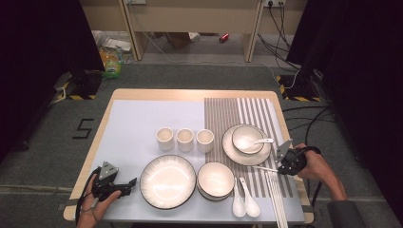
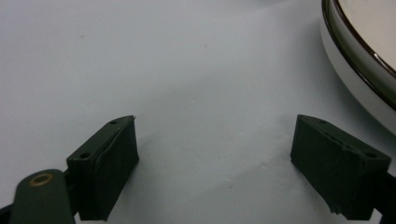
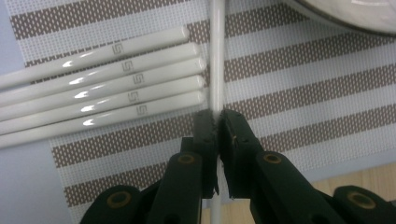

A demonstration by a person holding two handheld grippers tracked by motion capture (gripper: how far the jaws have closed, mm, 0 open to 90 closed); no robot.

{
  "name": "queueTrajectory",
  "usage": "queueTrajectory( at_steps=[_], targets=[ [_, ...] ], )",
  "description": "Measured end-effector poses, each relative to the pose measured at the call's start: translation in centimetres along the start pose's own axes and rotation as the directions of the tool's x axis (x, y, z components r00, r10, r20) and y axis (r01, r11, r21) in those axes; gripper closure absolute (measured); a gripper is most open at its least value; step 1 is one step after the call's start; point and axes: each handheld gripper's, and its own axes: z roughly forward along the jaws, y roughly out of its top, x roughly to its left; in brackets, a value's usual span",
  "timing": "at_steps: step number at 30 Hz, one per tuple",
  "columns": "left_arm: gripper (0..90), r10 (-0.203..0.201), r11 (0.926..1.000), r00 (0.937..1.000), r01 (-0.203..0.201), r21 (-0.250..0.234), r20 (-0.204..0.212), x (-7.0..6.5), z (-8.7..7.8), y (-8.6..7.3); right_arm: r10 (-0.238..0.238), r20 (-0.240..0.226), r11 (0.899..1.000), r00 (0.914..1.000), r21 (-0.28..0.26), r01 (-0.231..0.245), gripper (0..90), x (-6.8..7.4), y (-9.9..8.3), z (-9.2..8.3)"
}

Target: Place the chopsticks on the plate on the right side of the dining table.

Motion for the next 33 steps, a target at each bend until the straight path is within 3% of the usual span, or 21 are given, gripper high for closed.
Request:
queueTrajectory(
  at_steps=[7, 13, 15, 16, 17, 18, 21, 22, 23, 24, 25, 27, 29, 30, 33],
  targets=[
    [13.7, 0.000, 1.0000, 1.0000, 0.000, 0.000, 0.000, 0.0, 0.0, 0.0, -0.018, 0.001, 1.000, 0.9998, -0.003, 0.018, 84.3, -0.3, 1.3, 0.3],
    [13.7, 0.000, 1.0000, 1.0000, 0.000, 0.000, 0.000, 0.0, 0.0, 0.0, 0.102, 0.016, 0.994, 0.9947, -0.040, -0.101, 77.1, -0.1, 0.5, -0.7],
    [13.7, 0.000, 1.0000, 1.0000, 0.000, 0.000, -0.001, 0.0, 0.0, 0.0, 0.168, 0.032, 0.985, 0.9853, -0.043, -0.166, 72.6, 0.1, 0.0, -1.2],
    [13.7, 0.000, 1.0000, 1.0000, 0.000, 0.000, 0.000, 0.0, 0.0, 0.0, 0.221, 0.019, 0.975, 0.9750, -0.033, -0.221, 72.2, 0.4, -0.3, -1.4],
    [13.7, 0.000, 1.0000, 1.0000, 0.000, 0.000, 0.000, 0.0, 0.0, 0.0, 0.246, 0.024, 0.969, 0.9689, -0.030, -0.246, 71.8, 0.6, -0.6, -1.6],
    [13.7, 0.000, 1.0000, 1.0000, 0.000, 0.000, 0.000, 0.0, 0.0, 0.0, 0.292, 0.030, 0.956, 0.9558, -0.027, -0.292, 70.6, 0.9, -0.9, -1.8],
    [13.7, 0.001, 1.0000, 1.0000, -0.001, 0.000, -0.001, 0.0, 0.0, 0.0, 0.446, 0.020, 0.895, 0.8946, -0.028, -0.446, 67.9, 1.5, -1.8, -2.2],
    [13.7, 0.001, 1.0000, 1.0000, -0.001, -0.001, -0.001, 0.0, 0.0, 0.0, 0.493, 0.019, 0.870, 0.8698, -0.030, -0.492, 67.9, 1.6, -2.1, -2.3],
    [13.7, 0.001, 1.0000, 1.0000, -0.001, 0.001, 0.000, 0.0, 0.0, 0.0, 0.509, 0.021, 0.861, 0.8607, -0.037, -0.508, 67.7, 1.7, -2.4, -2.3],
    [13.7, 0.001, 1.0000, 1.0000, -0.001, 0.001, 0.000, 0.0, 0.0, 0.0, 0.509, 0.021, 0.861, 0.8607, -0.037, -0.508, 67.7, 1.7, -2.4, -2.3],
    [13.6, 0.000, 1.0000, 1.0000, 0.000, 0.000, 0.000, 0.0, 0.0, 0.0, 0.567, -0.017, 0.823, 0.8237, -0.036, -0.567, 65.9, 2.3, -2.9, -2.2],
    [13.6, 0.000, 1.0000, 1.0000, 0.000, 0.000, 0.000, 0.0, 0.0, 0.0, 0.584, -0.026, 0.810, 0.8115, -0.041, -0.584, 65.5, 2.3, -3.3, -1.9],
    [13.7, 0.000, 1.0000, 1.0000, 0.000, 0.000, 0.000, 0.0, 0.0, 0.0, 0.619, -0.032, 0.784, 0.7849, -0.035, -0.620, 64.5, 2.4, -3.6, -1.6],
    [13.7, 0.000, 1.0000, 1.0000, 0.000, 0.000, 0.000, 0.0, 0.0, 0.0, 0.617, -0.029, 0.785, 0.7863, -0.040, -0.618, 64.4, 2.3, -3.7, -1.4],
    [13.7, 0.000, 1.0000, 1.0000, 0.000, 0.000, 0.000, 0.0, 0.0, 0.0, 0.640, -0.038, 0.766, 0.7677, -0.047, -0.641, 63.8, 2.1, -3.7, -1.0]
  ],
)
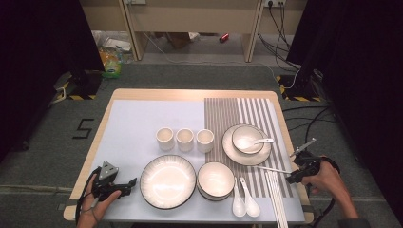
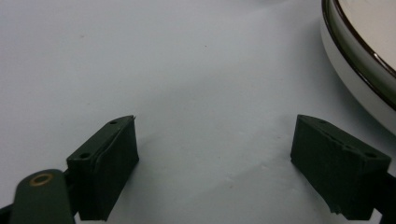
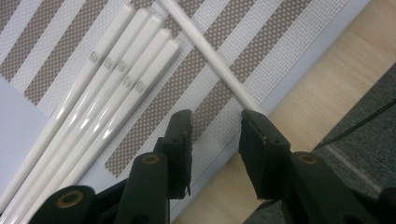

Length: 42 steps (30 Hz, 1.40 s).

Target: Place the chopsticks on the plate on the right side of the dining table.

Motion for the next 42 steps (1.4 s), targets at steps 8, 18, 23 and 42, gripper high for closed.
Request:
queueTrajectory(
  at_steps=[8, 18, 23, 42],
  targets=[
    [13.7, 0.000, 1.0000, 1.0000, 0.000, 0.000, 0.000, 0.0, 0.0, 0.0, 0.038, 0.002, 0.999, 0.9993, -0.014, -0.038, 61.6, -1.1, 1.0, 0.2],
    [13.7, 0.000, 1.0000, 1.0000, 0.000, 0.000, 0.000, 0.0, 0.0, 0.0, 0.168, 0.012, 0.984, 0.9858, -0.060, -0.167, 56.5, -2.0, 1.4, 0.1],
    [13.7, 0.000, 1.0000, 1.0000, 0.000, 0.000, 0.000, 0.0, 0.0, 0.0, 0.179, -0.001, 0.982, 0.9838, -0.062, -0.179, 55.0, -1.8, 1.4, 0.1],
    [13.7, -0.002, 0.9999, 1.0000, 0.002, -0.016, -0.008, 0.0, 0.1, -0.1, 0.222, 0.135, 0.967, 0.9657, -0.155, -0.201, 50.4, 0.2, 4.9, 1.9]
  ],
)
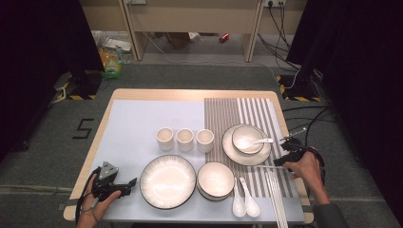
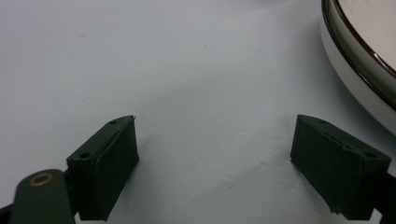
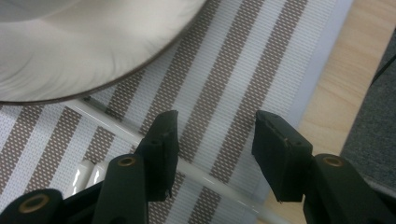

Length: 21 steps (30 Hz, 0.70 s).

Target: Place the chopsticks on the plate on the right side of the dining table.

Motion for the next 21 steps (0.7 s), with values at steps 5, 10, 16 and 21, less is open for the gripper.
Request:
queueTrajectory(
  at_steps=[5, 10, 16, 21],
  targets=[
    [13.7, 0.000, 1.0000, 1.0000, 0.000, 0.000, 0.000, 0.0, 0.0, 0.0, -0.034, 0.010, 0.999, 0.9994, -0.006, 0.034, 49.8, 0.9, 0.3, 0.4],
    [13.7, 0.000, 1.0000, 1.0000, 0.000, 0.000, 0.000, 0.0, 0.0, 0.0, -0.078, -0.010, 0.997, 0.9969, 0.004, 0.078, 49.5, 1.6, 0.3, 0.4],
    [13.7, 0.000, 1.0000, 1.0000, 0.000, 0.000, 0.000, 0.0, 0.0, 0.0, -0.098, -0.018, 0.995, 0.9950, 0.000, 0.098, 48.8, 1.7, 0.1, 0.2],
    [13.7, 0.002, 0.9999, 1.0000, -0.002, 0.016, 0.009, 0.0, -0.1, 0.1, -0.074, -0.011, 0.997, 0.9972, -0.021, 0.073, 48.8, 1.2, -0.4, -1.0]
  ],
)
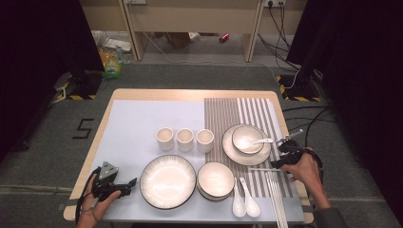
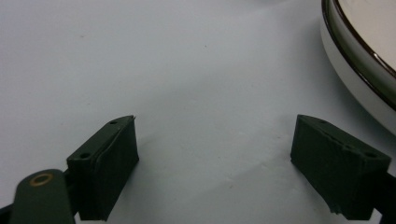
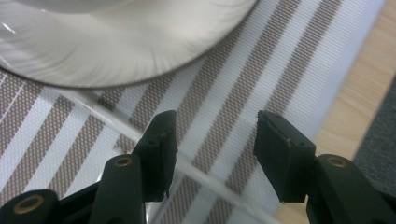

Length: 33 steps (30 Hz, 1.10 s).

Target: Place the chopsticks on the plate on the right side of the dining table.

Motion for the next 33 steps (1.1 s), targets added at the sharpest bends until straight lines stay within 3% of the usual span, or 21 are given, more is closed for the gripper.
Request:
queueTrajectory(
  at_steps=[4, 9, 12, 15, 24, 25, 26, 31, 33],
  targets=[
    [13.7, 0.000, 1.0000, 1.0000, 0.000, -0.001, -0.001, 0.0, 0.0, 0.0, 0.023, 0.002, 1.000, 0.9997, 0.016, -0.023, 48.7, -0.4, -1.1, -1.0],
    [13.7, 0.001, 1.0000, 1.0000, -0.001, -0.001, -0.001, 0.0, 0.0, 0.0, 0.089, -0.002, 0.996, 0.9961, 0.014, -0.089, 48.1, -1.2, -2.9, -2.0],
    [13.7, 0.000, 1.0000, 1.0000, 0.000, -0.001, -0.001, 0.0, 0.0, 0.0, 0.151, -0.013, 0.988, 0.9884, 0.021, -0.151, 47.0, -1.5, -3.8, -2.1],
    [13.7, 0.000, 1.0000, 1.0000, 0.000, -0.001, -0.001, 0.0, 0.0, 0.0, 0.173, -0.031, 0.985, 0.9845, 0.034, -0.172, 45.8, -1.9, -4.4, -2.1],
    [13.7, 0.001, 1.0000, 1.0000, -0.001, -0.002, -0.001, 0.0, 0.0, 0.0, 0.294, -0.071, 0.954, 0.9530, 0.080, -0.289, 41.0, -2.8, -5.3, -1.6],
    [13.8, 0.001, 1.0000, 1.0000, -0.001, -0.001, -0.002, 0.0, 0.0, 0.0, 0.288, -0.078, 0.956, 0.9545, 0.082, -0.281, 40.5, -3.1, -5.4, -1.4],
    [13.8, 0.001, 1.0000, 1.0000, -0.001, -0.001, -0.001, 0.0, 0.0, 0.0, 0.303, -0.078, 0.951, 0.9498, 0.082, -0.297, 40.4, -3.2, -5.5, -1.3],
    [13.7, 0.001, 1.0000, 1.0000, -0.001, -0.001, -0.002, 0.0, 0.0, 0.0, 0.321, -0.084, 0.945, 0.9433, 0.093, -0.313, 38.6, -3.6, -5.6, -0.7],
    [13.7, 0.001, 1.0000, 1.0000, -0.001, -0.001, -0.001, 0.0, 0.0, 0.0, 0.308, -0.082, 0.950, 0.9477, 0.082, -0.302, 38.2, -3.8, -5.4, -0.6]
  ],
)
